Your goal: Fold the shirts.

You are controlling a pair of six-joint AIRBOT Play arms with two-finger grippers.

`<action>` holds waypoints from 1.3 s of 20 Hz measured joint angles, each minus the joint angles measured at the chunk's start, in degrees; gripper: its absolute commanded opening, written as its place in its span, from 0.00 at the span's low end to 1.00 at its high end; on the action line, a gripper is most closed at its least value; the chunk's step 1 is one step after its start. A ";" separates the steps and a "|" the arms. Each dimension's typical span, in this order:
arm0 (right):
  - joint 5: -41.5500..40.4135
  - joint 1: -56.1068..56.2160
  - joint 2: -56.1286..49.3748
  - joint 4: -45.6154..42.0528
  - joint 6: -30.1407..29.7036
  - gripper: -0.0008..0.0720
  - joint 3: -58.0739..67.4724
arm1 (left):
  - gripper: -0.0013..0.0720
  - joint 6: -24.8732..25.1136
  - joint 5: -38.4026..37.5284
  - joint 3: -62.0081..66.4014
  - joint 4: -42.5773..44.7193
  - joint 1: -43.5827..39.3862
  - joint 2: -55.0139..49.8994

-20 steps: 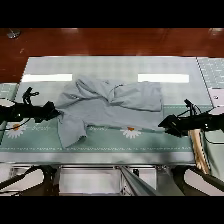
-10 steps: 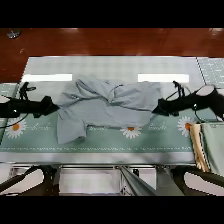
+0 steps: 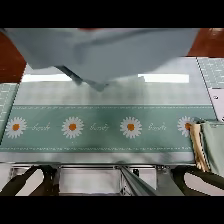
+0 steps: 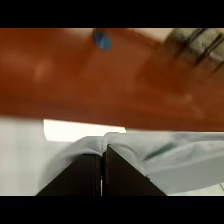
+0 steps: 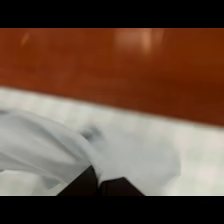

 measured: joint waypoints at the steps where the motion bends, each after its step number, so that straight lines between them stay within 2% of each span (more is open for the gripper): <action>1: -0.15 0.04 2.29 -0.85 0.15 0.04 2.05 | 0.04 -0.04 0.13 3.54 1.22 0.39 1.46; 4: -0.81 0.04 11.10 -3.76 0.31 0.04 3.69 | 0.04 -1.09 0.57 11.39 7.13 1.60 7.06; 8: 0.59 0.04 22.14 -7.96 0.26 0.04 1.03 | 0.04 -1.73 -0.09 15.17 16.59 2.19 15.76; 15: 13.05 0.04 30.14 -12.76 1.22 0.04 -2.16 | 0.04 -4.55 -4.68 12.98 33.24 -3.85 24.55; 20: 14.88 0.04 30.88 -13.40 2.03 0.04 -13.86 | 0.04 -6.78 -6.03 0.98 36.41 -6.45 22.67; 26: 4.17 0.04 24.70 -11.82 1.20 0.04 -36.54 | 0.04 -7.65 -3.28 -11.34 33.11 -9.27 8.90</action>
